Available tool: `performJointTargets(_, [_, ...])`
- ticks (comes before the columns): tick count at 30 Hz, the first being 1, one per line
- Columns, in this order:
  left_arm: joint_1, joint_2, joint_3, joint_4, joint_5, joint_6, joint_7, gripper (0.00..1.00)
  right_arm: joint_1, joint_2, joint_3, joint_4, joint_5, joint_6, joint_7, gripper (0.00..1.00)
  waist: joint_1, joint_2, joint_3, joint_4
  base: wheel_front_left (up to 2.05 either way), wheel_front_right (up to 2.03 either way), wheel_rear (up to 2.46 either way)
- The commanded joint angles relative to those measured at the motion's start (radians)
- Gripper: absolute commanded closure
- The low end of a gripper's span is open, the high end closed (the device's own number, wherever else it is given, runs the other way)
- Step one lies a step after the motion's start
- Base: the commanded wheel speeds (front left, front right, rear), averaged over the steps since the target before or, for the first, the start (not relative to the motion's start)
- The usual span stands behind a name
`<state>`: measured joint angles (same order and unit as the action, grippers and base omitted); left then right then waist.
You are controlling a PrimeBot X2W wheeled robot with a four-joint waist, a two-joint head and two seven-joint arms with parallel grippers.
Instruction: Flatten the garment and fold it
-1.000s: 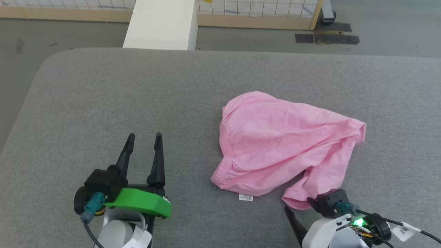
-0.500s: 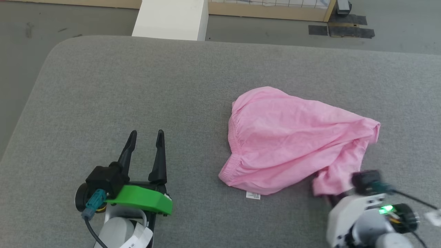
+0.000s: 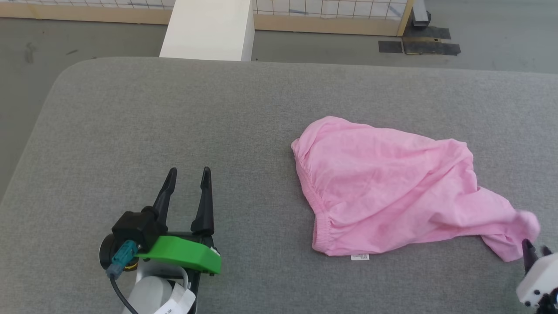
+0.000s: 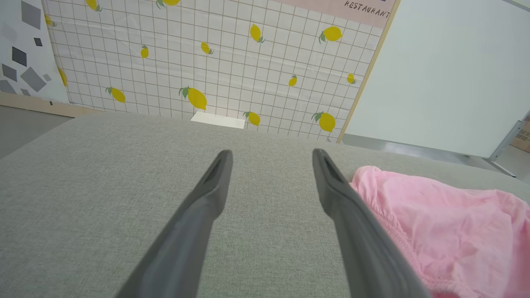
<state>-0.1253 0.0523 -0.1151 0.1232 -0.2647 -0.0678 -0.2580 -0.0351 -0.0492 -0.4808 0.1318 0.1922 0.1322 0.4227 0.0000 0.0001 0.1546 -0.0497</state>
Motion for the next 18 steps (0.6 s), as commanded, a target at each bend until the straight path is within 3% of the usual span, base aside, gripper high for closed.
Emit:
performJointTargets(1, [-0.003, -0.002, -0.002, 0.004, -0.002, 0.003, -0.004, 0.0, -0.015, -0.001, -0.017, 0.012, -0.038, -0.002, -0.001, 0.0, 0.0, -0.0001, -0.006, 0.005, 0.0, 0.0, 0.0])
performJointTargets(7, [0.017, -0.002, 0.007, 0.013, -0.001, -0.001, -0.004, 0.0, -0.01, -0.001, -0.068, -0.021, -0.114, -0.002, -0.154, 0.0, 0.0, -0.0001, -0.03, 0.001, 0.0, 0.0, 0.0])
performJointTargets(13, [0.032, -0.002, -0.025, 0.029, 0.006, -0.021, -0.004, 0.0, 0.031, -0.001, 0.09, -0.131, -0.111, -0.002, -0.353, 0.0, 0.0, -0.0001, -0.057, -0.034, 0.0, 0.0, 0.0])
performJointTargets(18, [0.019, -0.002, -0.154, 0.083, -0.001, -0.044, -0.002, 0.0, 0.074, -0.001, 0.235, -0.184, -0.106, -0.002, -0.423, 0.0, 0.0, -0.0001, -0.074, -0.067, 0.0, 0.0, 0.0])
